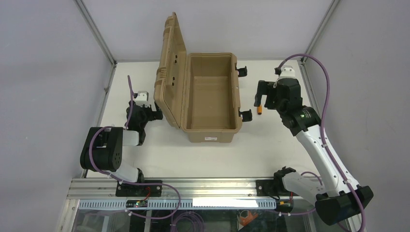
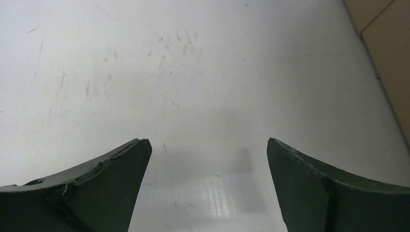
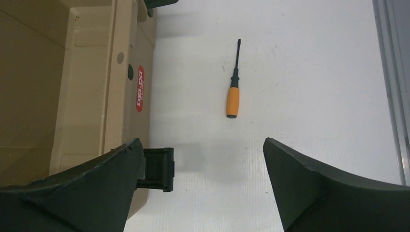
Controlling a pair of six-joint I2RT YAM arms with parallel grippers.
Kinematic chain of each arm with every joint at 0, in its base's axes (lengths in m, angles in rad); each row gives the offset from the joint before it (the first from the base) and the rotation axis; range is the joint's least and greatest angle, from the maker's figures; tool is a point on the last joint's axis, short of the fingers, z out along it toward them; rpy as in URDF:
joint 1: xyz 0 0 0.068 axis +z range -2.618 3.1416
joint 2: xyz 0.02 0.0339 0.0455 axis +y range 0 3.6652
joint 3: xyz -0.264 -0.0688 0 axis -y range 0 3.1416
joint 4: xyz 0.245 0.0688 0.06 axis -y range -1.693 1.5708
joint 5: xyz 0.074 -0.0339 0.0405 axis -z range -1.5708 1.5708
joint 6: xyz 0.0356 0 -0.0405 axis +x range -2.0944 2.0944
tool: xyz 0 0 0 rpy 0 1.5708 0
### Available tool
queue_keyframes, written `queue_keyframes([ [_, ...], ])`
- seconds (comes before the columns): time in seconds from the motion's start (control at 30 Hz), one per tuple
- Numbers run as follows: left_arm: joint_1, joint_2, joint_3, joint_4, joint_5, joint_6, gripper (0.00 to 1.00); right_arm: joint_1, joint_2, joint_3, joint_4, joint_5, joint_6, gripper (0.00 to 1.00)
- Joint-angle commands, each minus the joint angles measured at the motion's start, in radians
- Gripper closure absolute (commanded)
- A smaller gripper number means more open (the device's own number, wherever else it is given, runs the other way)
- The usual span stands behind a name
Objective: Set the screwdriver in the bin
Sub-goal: Pick up the screwdriver from the center of the board.
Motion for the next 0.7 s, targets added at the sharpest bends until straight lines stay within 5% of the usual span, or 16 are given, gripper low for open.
queue_keyframes([
  [0.0, 0.005, -0.03, -0.002, 0.038, 0.021, -0.01, 0.01, 0.004, 0.01, 0.027, 0.041, -0.052, -0.013, 0.01],
  [0.67, 0.005, -0.03, -0.002, 0.038, 0.022, -0.011, 0.01, 0.004, 0.263, 0.395, -0.271, -0.057, -0.012, 0.01],
])
